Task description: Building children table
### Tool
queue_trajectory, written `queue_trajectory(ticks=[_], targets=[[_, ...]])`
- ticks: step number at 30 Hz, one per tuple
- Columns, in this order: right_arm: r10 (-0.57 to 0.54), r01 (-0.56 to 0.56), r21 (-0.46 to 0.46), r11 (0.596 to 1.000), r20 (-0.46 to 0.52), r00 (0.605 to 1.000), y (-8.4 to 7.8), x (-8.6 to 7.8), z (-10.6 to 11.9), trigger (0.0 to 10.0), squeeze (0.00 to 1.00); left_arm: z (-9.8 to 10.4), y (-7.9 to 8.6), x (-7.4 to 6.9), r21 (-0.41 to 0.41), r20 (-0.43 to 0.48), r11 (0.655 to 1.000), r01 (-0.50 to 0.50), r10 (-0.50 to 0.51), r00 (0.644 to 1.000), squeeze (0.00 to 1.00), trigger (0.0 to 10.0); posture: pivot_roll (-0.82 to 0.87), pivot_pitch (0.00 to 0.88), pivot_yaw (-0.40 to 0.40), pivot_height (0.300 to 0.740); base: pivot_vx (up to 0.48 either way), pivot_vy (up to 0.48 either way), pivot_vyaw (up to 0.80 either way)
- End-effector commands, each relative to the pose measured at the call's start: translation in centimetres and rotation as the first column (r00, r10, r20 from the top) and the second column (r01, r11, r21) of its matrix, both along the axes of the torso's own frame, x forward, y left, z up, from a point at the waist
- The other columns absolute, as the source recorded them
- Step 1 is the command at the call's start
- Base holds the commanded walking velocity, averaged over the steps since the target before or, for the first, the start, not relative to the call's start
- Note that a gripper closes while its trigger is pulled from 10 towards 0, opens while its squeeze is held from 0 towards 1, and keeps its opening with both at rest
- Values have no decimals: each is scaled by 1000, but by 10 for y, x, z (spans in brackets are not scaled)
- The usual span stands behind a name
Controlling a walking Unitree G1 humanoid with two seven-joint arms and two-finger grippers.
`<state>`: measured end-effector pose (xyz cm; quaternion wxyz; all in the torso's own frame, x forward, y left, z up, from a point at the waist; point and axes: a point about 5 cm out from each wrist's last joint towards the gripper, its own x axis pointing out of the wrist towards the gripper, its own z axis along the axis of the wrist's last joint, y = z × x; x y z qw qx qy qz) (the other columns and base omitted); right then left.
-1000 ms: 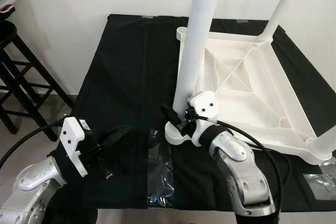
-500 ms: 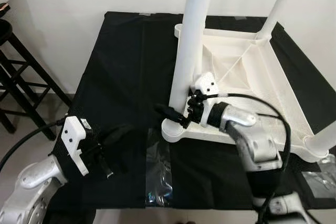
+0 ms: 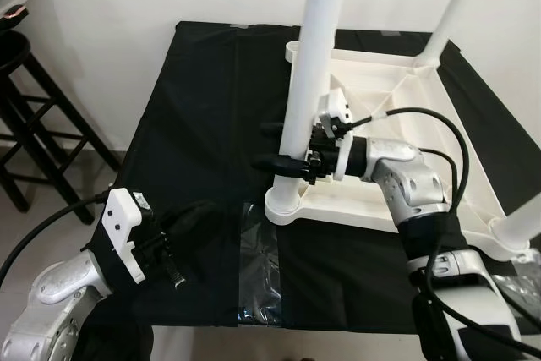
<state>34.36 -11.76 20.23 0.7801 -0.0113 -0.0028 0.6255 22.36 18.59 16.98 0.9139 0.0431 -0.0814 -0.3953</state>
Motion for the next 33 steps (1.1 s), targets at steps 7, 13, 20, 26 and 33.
queue_trajectory(ticks=[7, 13, 20, 26, 33], targets=[[-187, 189, -48, 981, 43, 981, -7, -18, -19, 0, 0, -1, -1, -4, -8, -3, 1000, 6, -6, 1000, 0, 10000, 55, 127, -71, 740, 0, 0, 0], [-628, 627, -43, 778, -70, 775, 25, -64, -50, 0, 0, 3, 0, -4, -14, 6, 1000, 5, -5, 1000, 0, 10000, 20, 150, -73, 740, 0, 0, 0], [-591, 591, -33, 806, 12, 806, 37, -68, -47, 0, 0, 2, -1, -2, -18, 7, 1000, 8, -7, 1000, 0, 10000, 14, 141, -77, 740, 0, 0, 0], [-545, 544, -39, 838, -8, 839, 38, -64, -47, 10000, 0, 2, -1, -1, -20, 15, 1000, -2, 3, 1000, 0, 10000, 23, 137, -87, 740, 0, 0, 0], [-455, 455, 36, 890, 9, 890, 15, -40, -8, 10000, 1000, 1, -1, 0, -20, 10, 1000, 1, -1, 1000, 0, 10000, 28, 131, -82, 740, 0, 0, 0]])
